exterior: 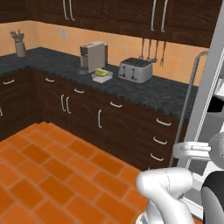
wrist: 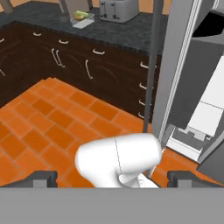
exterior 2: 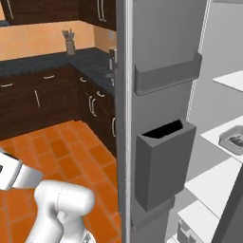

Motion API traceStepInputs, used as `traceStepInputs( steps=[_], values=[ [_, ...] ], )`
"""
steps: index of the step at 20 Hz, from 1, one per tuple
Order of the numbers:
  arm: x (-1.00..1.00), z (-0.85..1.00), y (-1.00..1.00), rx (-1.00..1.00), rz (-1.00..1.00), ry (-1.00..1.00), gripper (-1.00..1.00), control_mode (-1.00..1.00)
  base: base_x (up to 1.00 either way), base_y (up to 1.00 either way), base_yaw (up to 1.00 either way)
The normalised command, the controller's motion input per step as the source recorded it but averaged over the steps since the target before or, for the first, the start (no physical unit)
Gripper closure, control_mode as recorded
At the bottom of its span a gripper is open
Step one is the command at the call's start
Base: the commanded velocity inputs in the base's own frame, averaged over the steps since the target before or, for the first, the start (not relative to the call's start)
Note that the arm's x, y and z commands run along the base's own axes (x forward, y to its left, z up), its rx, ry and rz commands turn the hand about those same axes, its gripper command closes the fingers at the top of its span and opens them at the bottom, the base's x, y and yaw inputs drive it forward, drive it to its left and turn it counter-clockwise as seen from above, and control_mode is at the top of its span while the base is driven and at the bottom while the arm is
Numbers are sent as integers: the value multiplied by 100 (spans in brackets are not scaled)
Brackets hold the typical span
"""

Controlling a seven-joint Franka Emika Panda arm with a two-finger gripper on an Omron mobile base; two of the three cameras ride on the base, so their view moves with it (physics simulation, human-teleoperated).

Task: Take the meat container that has the fish and place it on the second highest rack of the freezer. Then take the vegetable container that has the cucumber and corn and place it on the highest rack of the freezer.

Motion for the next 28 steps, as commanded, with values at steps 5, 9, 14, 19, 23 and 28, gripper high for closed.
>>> traceStepInputs(
  steps=[5,9,14,19,23,28],
  values=[
    [0,0,0,0,0,0,-100,100,4,99,47],
    [0,0,0,0,0,0,-100,100,0,98,67],
    [0,0,0,0,0,0,-100,100,-34,-4,87],
    [0,0,0,0,0,0,-100,100,-82,-56,84],
    [0,0,0,0,0,0,-100,100,-54,-33,91],
    [0,0,0,0,0,0,-100,100,10,-7,66]
  ],
)
